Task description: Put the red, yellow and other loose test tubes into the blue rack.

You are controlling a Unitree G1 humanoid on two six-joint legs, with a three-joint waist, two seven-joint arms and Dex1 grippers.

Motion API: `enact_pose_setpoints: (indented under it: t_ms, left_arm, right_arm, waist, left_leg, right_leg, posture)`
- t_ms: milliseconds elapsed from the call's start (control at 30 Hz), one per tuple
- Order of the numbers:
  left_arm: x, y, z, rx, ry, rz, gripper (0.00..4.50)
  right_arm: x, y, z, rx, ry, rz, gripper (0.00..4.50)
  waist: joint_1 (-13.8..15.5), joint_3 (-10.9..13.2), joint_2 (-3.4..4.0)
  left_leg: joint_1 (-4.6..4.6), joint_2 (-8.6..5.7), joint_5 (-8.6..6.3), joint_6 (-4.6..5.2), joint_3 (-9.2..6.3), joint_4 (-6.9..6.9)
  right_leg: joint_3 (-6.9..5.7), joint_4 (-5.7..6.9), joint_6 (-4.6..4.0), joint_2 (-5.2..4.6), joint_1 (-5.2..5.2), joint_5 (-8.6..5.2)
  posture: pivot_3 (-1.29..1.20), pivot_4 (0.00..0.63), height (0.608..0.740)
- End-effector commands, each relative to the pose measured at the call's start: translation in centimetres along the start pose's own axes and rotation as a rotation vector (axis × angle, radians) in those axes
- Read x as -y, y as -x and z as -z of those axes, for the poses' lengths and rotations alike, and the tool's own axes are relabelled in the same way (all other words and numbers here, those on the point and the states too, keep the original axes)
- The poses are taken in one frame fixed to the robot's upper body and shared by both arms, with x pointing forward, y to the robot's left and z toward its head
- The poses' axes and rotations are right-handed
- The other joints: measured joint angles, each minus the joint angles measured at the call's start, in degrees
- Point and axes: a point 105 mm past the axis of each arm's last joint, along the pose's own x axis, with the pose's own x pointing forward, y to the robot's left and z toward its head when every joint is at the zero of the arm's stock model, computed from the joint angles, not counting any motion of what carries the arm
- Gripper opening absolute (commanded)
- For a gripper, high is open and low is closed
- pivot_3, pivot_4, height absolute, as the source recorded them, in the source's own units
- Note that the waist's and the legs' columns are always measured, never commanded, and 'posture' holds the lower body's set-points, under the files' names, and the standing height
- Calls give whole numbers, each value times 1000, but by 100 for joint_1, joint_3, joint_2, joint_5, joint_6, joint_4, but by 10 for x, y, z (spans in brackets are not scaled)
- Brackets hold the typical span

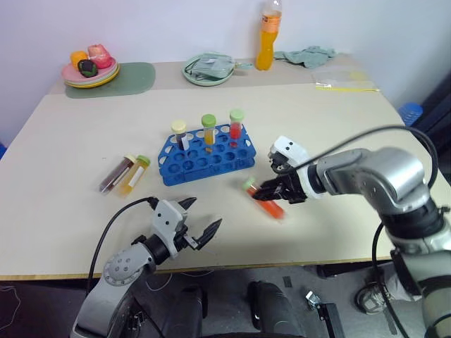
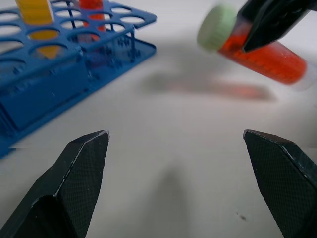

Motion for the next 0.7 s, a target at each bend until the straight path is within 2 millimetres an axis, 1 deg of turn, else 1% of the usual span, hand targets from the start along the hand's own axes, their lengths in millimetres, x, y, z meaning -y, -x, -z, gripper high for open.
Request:
enact_pose_setpoints:
  t_ms: [33,67,100,133,200,300,467,700]
  left_arm:
    - [-13,-1,-11,62,-44,-43,4500]
    - [-16,-3,-13,76,-43,-51,4500]
    - [-17,-5,-15,85,-42,-54,4500]
    - [-19,-5,-16,91,-42,-56,4500]
    - [-19,-7,-18,96,-43,-54,4500]
    - [-18,-11,-21,104,-49,-45,4500]
    - [-16,-15,-31,121,-53,-36,4500]
    - [-13,-16,-33,122,-51,-29,4500]
  right_arm:
    - [17,8,-57,403,104,194,722]
    - [31,5,-59,489,34,295,722]
    - [42,1,-55,543,-6,383,722]
    - [48,-2,-52,577,-30,443,722]
    - [50,-11,-45,610,-32,496,722]
    - [57,-21,-38,633,-48,582,722]
    - [69,-29,-31,643,-88,647,722]
    - [72,-37,-28,648,-102,645,722]
  waist:
    - [-10,-2,-3]
    - [3,-2,-2]
    - [22,-8,-12]
    - [39,-11,-15]
    - [96,-11,-15]
    - [73,-9,-13]
    - [39,-8,-10]
    - [41,-8,-10]
  left_leg:
    - [4,4,0,0,-1,2]
    - [5,8,2,-2,-3,4]
    - [4,8,3,-4,-5,7]
    - [6,9,4,-6,-6,8]
    - [2,1,9,-15,-7,6]
    - [-4,-10,9,-16,-1,5]
    - [1,-4,11,-19,-2,-2]
    - [1,-3,11,-18,-3,-3]
  right_leg:
    - [0,2,-1,5,3,1]
    - [0,3,-5,11,5,4]
    - [0,7,-6,11,5,4]
    - [0,8,-7,11,8,5]
    - [0,7,-7,1,8,7]
    - [4,2,-5,-13,3,7]
    - [8,9,-7,-2,-4,7]
    - [9,9,-8,0,-4,7]
  posture:
    - [0,150,740]
    - [0,150,740]
    - [0,150,740]
    - [0,150,740]
    - [0,150,740]
    - [0,150,740]
    - [0,150,740]
    - [0,150,740]
